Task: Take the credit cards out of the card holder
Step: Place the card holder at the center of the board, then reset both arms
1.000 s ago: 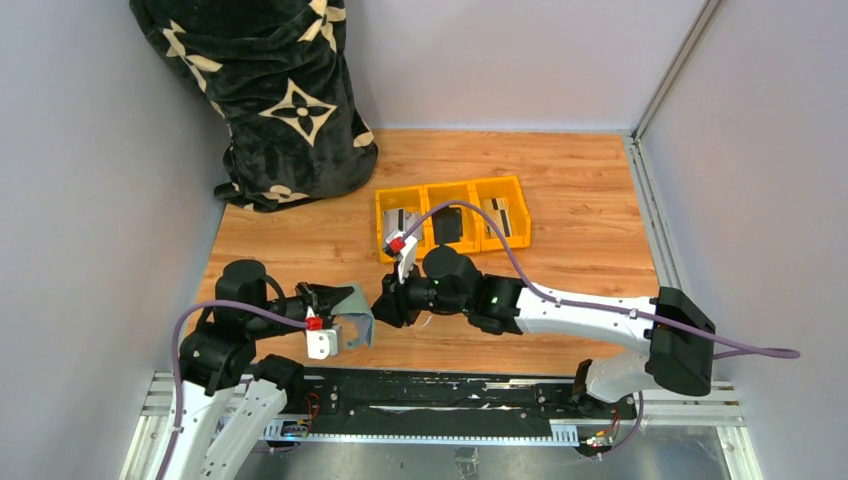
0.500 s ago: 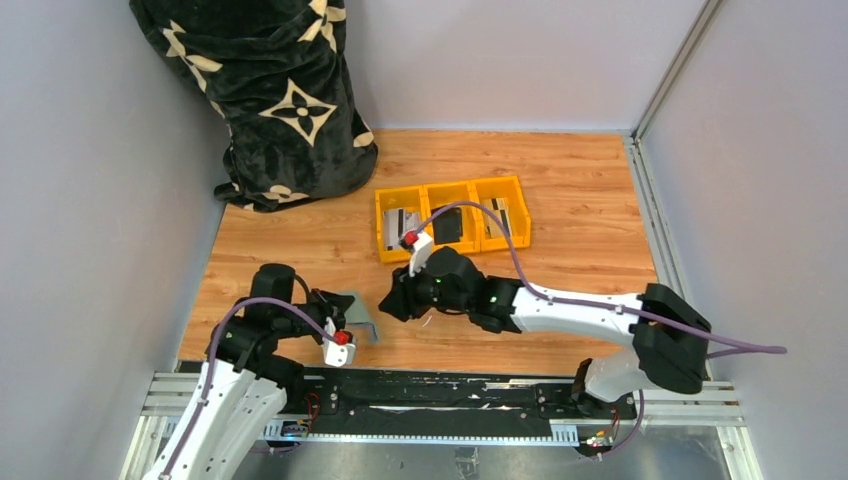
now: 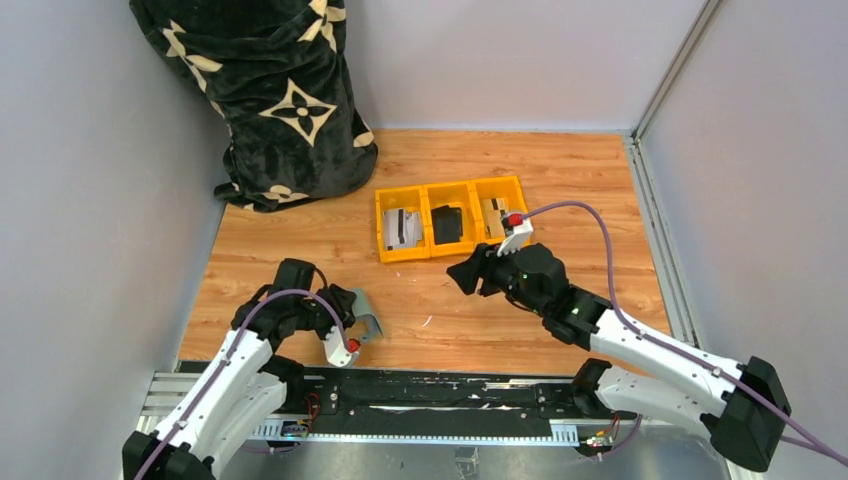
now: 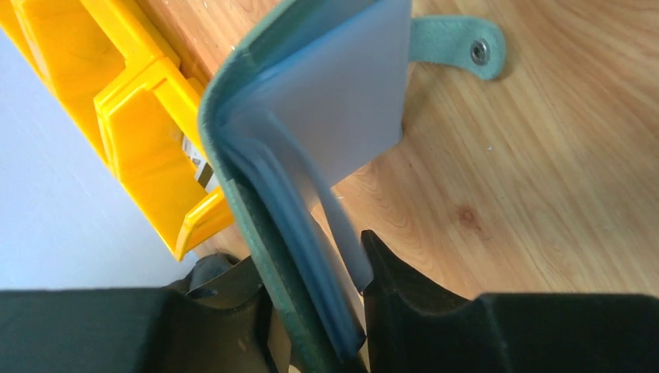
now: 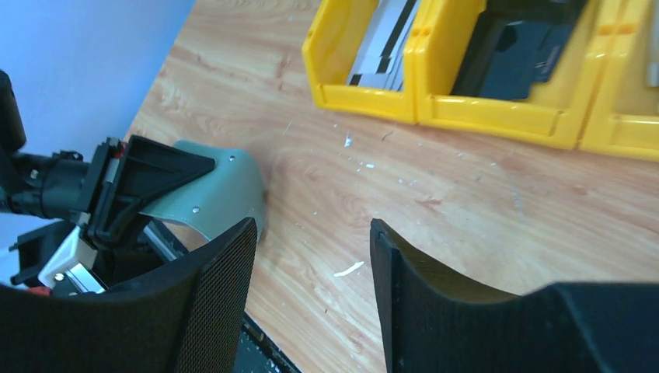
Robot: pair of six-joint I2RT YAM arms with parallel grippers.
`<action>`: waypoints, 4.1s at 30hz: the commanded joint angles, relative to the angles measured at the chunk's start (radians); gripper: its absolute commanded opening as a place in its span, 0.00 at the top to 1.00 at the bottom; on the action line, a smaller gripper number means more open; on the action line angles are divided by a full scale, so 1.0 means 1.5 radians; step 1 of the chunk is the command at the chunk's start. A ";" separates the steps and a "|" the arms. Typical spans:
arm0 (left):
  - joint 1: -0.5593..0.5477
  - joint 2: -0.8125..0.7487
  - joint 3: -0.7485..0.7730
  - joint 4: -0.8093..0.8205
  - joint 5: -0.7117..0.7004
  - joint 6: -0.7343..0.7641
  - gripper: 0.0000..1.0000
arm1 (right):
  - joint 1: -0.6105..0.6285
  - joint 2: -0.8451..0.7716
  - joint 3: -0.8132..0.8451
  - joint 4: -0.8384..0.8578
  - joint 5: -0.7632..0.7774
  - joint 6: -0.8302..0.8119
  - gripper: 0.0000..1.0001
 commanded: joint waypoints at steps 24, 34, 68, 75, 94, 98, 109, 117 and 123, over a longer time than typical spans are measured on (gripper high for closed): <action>-0.210 0.171 0.162 -0.001 -0.150 -0.449 0.01 | -0.162 -0.125 0.008 -0.159 0.025 -0.045 0.29; 0.073 0.213 0.310 -0.032 -0.166 -0.801 0.00 | -0.284 -0.134 0.015 -0.227 0.197 -0.120 0.18; 0.342 0.473 -0.299 1.540 -0.113 -1.412 0.00 | -0.520 0.062 -0.295 0.393 0.447 -0.277 0.12; 0.274 0.485 -0.276 1.483 -0.215 -1.362 0.00 | -0.524 0.225 -0.281 0.581 0.360 -0.385 0.12; 0.237 0.460 -0.187 1.282 -0.251 -1.333 0.00 | -0.536 0.328 -0.250 0.626 0.199 -0.453 0.06; 0.235 0.461 -0.179 1.268 -0.237 -1.319 0.00 | -0.535 0.330 -0.250 0.625 0.198 -0.455 0.06; 0.212 0.459 -0.168 1.243 -0.275 -1.305 0.00 | -0.535 0.330 -0.250 0.625 0.199 -0.455 0.06; 0.212 0.459 -0.169 1.244 -0.274 -1.306 0.00 | -0.535 0.329 -0.251 0.625 0.200 -0.455 0.06; 0.212 0.459 -0.170 1.244 -0.274 -1.306 0.00 | -0.535 0.329 -0.250 0.625 0.199 -0.455 0.06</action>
